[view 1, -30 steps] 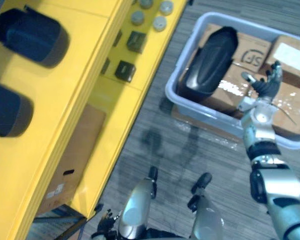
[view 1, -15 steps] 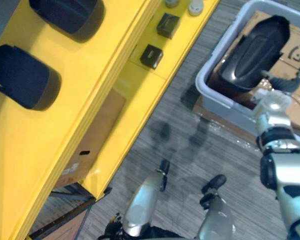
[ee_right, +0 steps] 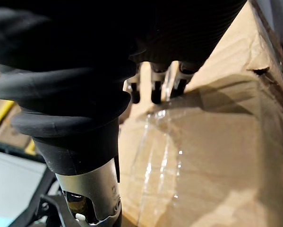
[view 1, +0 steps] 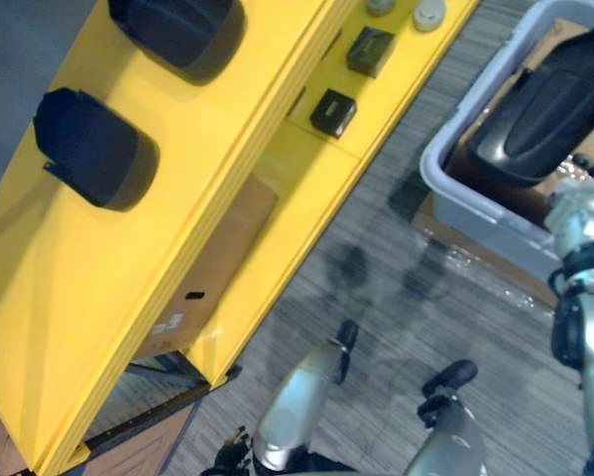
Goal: Walk over and take plastic housings, then place them on the shelf
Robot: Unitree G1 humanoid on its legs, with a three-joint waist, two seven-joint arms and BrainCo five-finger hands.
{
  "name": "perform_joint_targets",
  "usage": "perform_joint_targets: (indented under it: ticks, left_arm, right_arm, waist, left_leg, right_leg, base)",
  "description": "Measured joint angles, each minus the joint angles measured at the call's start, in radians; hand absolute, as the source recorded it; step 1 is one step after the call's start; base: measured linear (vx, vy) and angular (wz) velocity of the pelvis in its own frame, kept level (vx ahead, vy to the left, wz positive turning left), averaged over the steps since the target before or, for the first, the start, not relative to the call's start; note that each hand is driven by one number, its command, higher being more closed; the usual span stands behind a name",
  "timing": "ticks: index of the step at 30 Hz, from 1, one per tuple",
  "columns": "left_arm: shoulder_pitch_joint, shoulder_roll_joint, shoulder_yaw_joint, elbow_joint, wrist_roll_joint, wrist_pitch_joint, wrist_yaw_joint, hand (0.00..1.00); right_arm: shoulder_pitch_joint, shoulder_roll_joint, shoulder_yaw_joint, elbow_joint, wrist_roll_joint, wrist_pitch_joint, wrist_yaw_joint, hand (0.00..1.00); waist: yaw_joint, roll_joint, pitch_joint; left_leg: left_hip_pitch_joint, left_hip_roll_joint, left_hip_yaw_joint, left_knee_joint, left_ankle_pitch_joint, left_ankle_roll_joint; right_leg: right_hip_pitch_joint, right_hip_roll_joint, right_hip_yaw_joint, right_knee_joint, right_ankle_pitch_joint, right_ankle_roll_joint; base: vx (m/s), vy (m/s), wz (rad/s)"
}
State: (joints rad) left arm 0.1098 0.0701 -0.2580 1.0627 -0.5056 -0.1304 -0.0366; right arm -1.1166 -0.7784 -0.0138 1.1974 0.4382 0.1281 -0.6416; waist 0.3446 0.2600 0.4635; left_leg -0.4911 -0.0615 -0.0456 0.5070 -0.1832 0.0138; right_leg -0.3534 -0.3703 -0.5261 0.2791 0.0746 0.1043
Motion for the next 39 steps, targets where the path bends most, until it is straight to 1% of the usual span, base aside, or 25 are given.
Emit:
perform_joint_targets:
  ticks: [3,5,6,7,8,10,13,14,16,17,18,19,20,21,23,24,25,26,28,29,31,32,35,38,39]
  left_arm:
    - [-0.001,0.001,0.000,0.001,-0.003,0.001,-0.011,0.00]
    - [-0.005,0.000,-0.004,0.011,-0.004,0.001,-0.017,0.00]
    - [-0.011,0.001,-0.011,0.021,-0.005,0.000,-0.024,0.00]
    - [-0.012,0.001,-0.012,0.021,-0.005,0.000,-0.025,0.00]
    - [-0.017,0.002,-0.023,0.021,-0.006,-0.001,-0.025,0.00]
    - [-0.018,0.002,-0.031,0.025,-0.008,-0.001,-0.025,0.00]
    - [-0.018,0.002,-0.040,0.033,-0.028,-0.003,-0.031,0.00]
    - [-0.018,0.001,-0.040,0.034,-0.030,-0.003,-0.032,0.00]
    - [-0.018,0.001,-0.040,0.034,-0.035,-0.004,-0.036,0.00]
    - [-0.018,0.001,-0.040,0.033,-0.035,-0.006,-0.038,0.00]
    - [-0.018,0.001,-0.040,0.029,-0.035,-0.007,-0.039,0.00]
    - [-0.018,0.001,-0.040,0.027,-0.035,-0.007,-0.039,0.00]
    - [-0.018,0.001,-0.040,0.026,-0.035,-0.007,-0.039,0.00]
    - [-0.018,0.001,-0.040,0.026,-0.036,-0.006,-0.039,0.00]
    - [-0.013,0.004,-0.040,0.018,-0.039,-0.001,-0.039,0.00]
    - [-0.013,0.003,-0.040,0.018,-0.039,-0.001,-0.039,0.00]
    - [-0.011,0.004,-0.040,0.017,-0.042,0.001,-0.039,0.00]
    - [-0.011,0.005,-0.040,0.017,-0.043,0.003,-0.039,0.00]
    - [-0.010,0.005,-0.040,0.017,-0.043,0.004,-0.039,0.00]
    - [-0.009,0.005,-0.040,0.017,-0.043,0.004,-0.039,0.00]
    - [-0.009,0.005,-0.039,0.017,-0.042,0.004,-0.040,0.00]
    - [-0.009,0.006,-0.039,0.017,-0.043,0.003,-0.040,0.00]
    - [-0.006,0.012,-0.039,0.017,-0.042,0.003,-0.051,0.00]
    - [0.000,0.023,-0.038,0.011,-0.043,0.003,-0.059,0.00]
    - [0.001,0.031,-0.039,0.002,-0.042,0.003,-0.067,0.00]
  right_arm:
    - [-0.001,-0.022,0.010,0.015,0.000,0.000,0.034,0.00]
    - [-0.010,-0.043,0.029,0.018,-0.003,0.000,0.050,0.00]
    - [-0.016,-0.060,0.041,0.018,-0.003,0.000,0.050,0.00]
    - [-0.017,-0.063,0.043,0.018,-0.003,-0.001,0.050,0.00]
    - [-0.018,-0.073,0.045,0.018,-0.005,-0.001,0.049,0.00]
    - [-0.018,-0.073,0.044,0.026,-0.006,0.003,0.036,0.00]
    - [0.002,-0.056,0.043,0.058,-0.006,0.006,-0.041,0.00]
    - [0.002,-0.055,0.034,0.069,-0.002,0.007,-0.076,0.00]
    - [0.001,-0.049,0.030,0.071,-0.002,-0.001,-0.131,0.00]
    - [0.000,-0.045,0.021,0.071,-0.007,-0.007,-0.178,0.00]
    - [-0.006,-0.044,0.018,0.071,-0.026,-0.021,-0.228,0.00]
    - [-0.013,-0.043,0.019,0.070,-0.034,-0.033,-0.255,0.00]
    - [-0.036,-0.041,0.021,0.069,-0.056,-0.057,-0.305,0.00]
    - [-0.048,-0.042,0.023,0.067,-0.067,-0.069,-0.330,0.00]
    - [-0.093,-0.044,0.045,0.052,-0.121,-0.119,-0.426,0.00]
    - [-0.098,-0.044,0.047,0.036,-0.134,-0.128,-0.442,0.00]
    - [-0.114,-0.044,0.066,0.012,-0.163,-0.148,-0.473,0.00]
    - [-0.125,-0.044,0.085,-0.018,-0.191,-0.167,-0.488,0.00]
    - [-0.130,-0.044,0.101,-0.049,-0.222,-0.189,-0.494,0.00]
    - [-0.130,-0.044,0.114,-0.053,-0.241,-0.204,-0.494,0.00]
    - [-0.130,-0.042,0.115,-0.054,-0.261,-0.218,-0.495,0.00]
    - [-0.130,-0.040,0.116,-0.054,-0.268,-0.234,-0.497,0.00]
    - [-0.130,-0.038,0.117,-0.065,-0.295,-0.248,-0.518,0.00]
    - [-0.139,-0.034,0.137,-0.094,-0.293,-0.263,-0.498,0.00]
    - [-0.148,-0.033,0.139,-0.094,-0.284,-0.258,-0.465,0.00]
  waist:
    - [0.007,0.004,-0.001]
    - [0.010,0.013,-0.007]
    - [0.015,0.021,-0.013]
    - [0.016,0.021,-0.013]
    - [0.029,0.023,-0.014]
    - [0.031,0.027,-0.018]
    - [0.036,0.034,-0.025]
    - [0.038,0.034,-0.025]
    - [0.043,0.034,-0.025]
    - [0.050,0.034,-0.025]
    - [0.054,0.034,-0.025]
    - [0.056,0.034,-0.025]
    - [0.056,0.034,-0.025]
    - [0.056,0.034,-0.025]
    - [0.054,0.034,-0.025]
    - [0.054,0.034,-0.025]
    - [0.054,0.034,-0.025]
    - [0.053,0.034,-0.025]
    - [0.053,0.034,-0.025]
    - [0.051,0.034,-0.025]
    - [0.051,0.034,-0.025]
    - [0.050,0.034,-0.025]
    - [0.047,0.033,-0.025]
    - [0.045,0.033,-0.025]
    - [0.045,0.033,-0.025]
  left_leg:
    - [-0.002,-0.003,-0.001,0.000,-0.001,0.000]
    - [-0.020,-0.004,-0.007,0.006,-0.002,0.001]
    - [-0.035,-0.005,-0.010,0.010,-0.002,0.002]
    - [-0.036,-0.005,-0.010,0.010,-0.002,0.002]
    - [-0.037,-0.002,-0.006,0.009,-0.002,0.002]
    - [-0.037,-0.002,-0.007,0.009,-0.002,0.002]
    - [-0.040,-0.001,-0.008,0.009,-0.001,0.002]
    - [-0.040,-0.001,-0.008,0.010,-0.001,0.002]
    - [-0.039,0.000,-0.010,0.011,-0.001,0.002]
    - [-0.037,0.001,-0.010,0.013,-0.001,0.002]
    - [-0.036,0.001,-0.012,0.014,-0.001,0.002]
    - [-0.036,0.000,-0.013,0.014,-0.001,0.002]
    - [-0.035,0.000,-0.017,0.014,-0.001,0.002]
    - [-0.034,0.000,-0.019,0.015,-0.001,0.002]
    - [-0.024,0.000,-0.024,0.023,-0.001,0.001]
    - [-0.018,-0.001,-0.024,0.022,-0.001,0.001]
    - [-0.008,-0.003,-0.023,0.020,-0.002,0.001]
    - [-0.002,-0.003,-0.023,0.014,-0.002,0.001]
    - [0.003,-0.003,-0.024,0.008,-0.002,0.001]
    - [0.004,-0.002,-0.026,0.007,-0.002,0.001]
    - [0.009,-0.001,-0.025,0.004,-0.001,0.000]
    - [0.015,-0.002,-0.025,-0.006,0.001,-0.002]
    - [0.032,-0.003,-0.026,-0.013,0.005,-0.004]
    - [0.045,-0.005,-0.027,-0.024,0.007,-0.006]
    - [0.046,-0.005,-0.028,-0.028,0.008,-0.006]
  right_leg:
    - [-0.002,-0.006,-0.002,0.008,-0.006,0.003]
    - [-0.012,-0.007,-0.012,0.009,-0.005,0.003]
    - [-0.021,-0.007,-0.019,0.009,-0.005,0.003]
    - [-0.023,-0.007,-0.018,0.009,-0.005,0.003]
    - [-0.029,-0.008,-0.017,0.011,-0.005,0.003]
    - [-0.029,-0.008,-0.018,0.013,-0.006,0.002]
    - [-0.031,-0.007,-0.019,0.010,-0.008,0.001]
    - [-0.031,-0.006,-0.021,0.009,-0.008,0.002]
    - [-0.030,-0.004,-0.022,0.009,-0.008,0.002]
    - [-0.027,-0.004,-0.023,0.009,-0.009,0.003]
    - [-0.024,-0.004,-0.024,0.009,-0.010,0.004]
    - [-0.024,-0.004,-0.025,0.009,-0.011,0.004]
    - [-0.020,-0.003,-0.029,0.010,-0.013,0.002]
    - [-0.017,-0.004,-0.033,0.010,-0.015,0.000]
    - [0.001,-0.005,-0.045,0.014,-0.022,0.000]
    - [0.006,-0.007,-0.045,0.017,-0.024,-0.001]
    - [0.009,-0.012,-0.045,0.027,-0.030,-0.001]
    - [0.010,-0.015,-0.044,0.035,-0.034,0.000]
    - [0.009,-0.018,-0.044,0.043,-0.041,0.000]
    - [0.008,-0.020,-0.045,0.047,-0.046,-0.003]
    - [0.009,-0.020,-0.045,0.051,-0.047,-0.003]
    - [0.012,-0.022,-0.045,0.057,-0.048,-0.005]
    - [0.025,-0.024,-0.048,0.060,-0.050,-0.004]
    - [0.034,-0.027,-0.048,0.061,-0.053,-0.002]
    - [0.034,-0.027,-0.048,0.061,-0.053,-0.001]
  base:
    - [-0.02,0.006,0.05]
    - [-0.02,0.008,0.08]
    - [-0.02,0.004,0.07]
    - [0.00,0.000,0.00]
    - [-0.01,-0.003,-0.05]
    - [0.00,-0.002,-0.02]
    - [0.01,0.002,0.00]
    - [0.04,0.007,0.00]
    - [0.04,0.003,0.00]
    - [0.03,-0.003,0.02]
    - [0.03,-0.003,0.03]
    - [0.02,-0.001,0.06]
    - [0.01,0.001,0.07]
    - [0.00,0.002,0.10]
    - [-0.02,0.001,0.09]
    - [-0.03,0.004,0.04]
    - [0.00,0.000,0.00]
    - [-0.04,0.003,0.01]
    - [-0.07,-0.008,0.03]
    - [-0.06,-0.011,0.03]
    - [-0.05,-0.011,0.00]
    - [-0.03,-0.008,-0.01]
    - [0.00,-0.003,0.02]
    - [0.00,0.000,0.00]
    - [0.00,0.000,0.00]
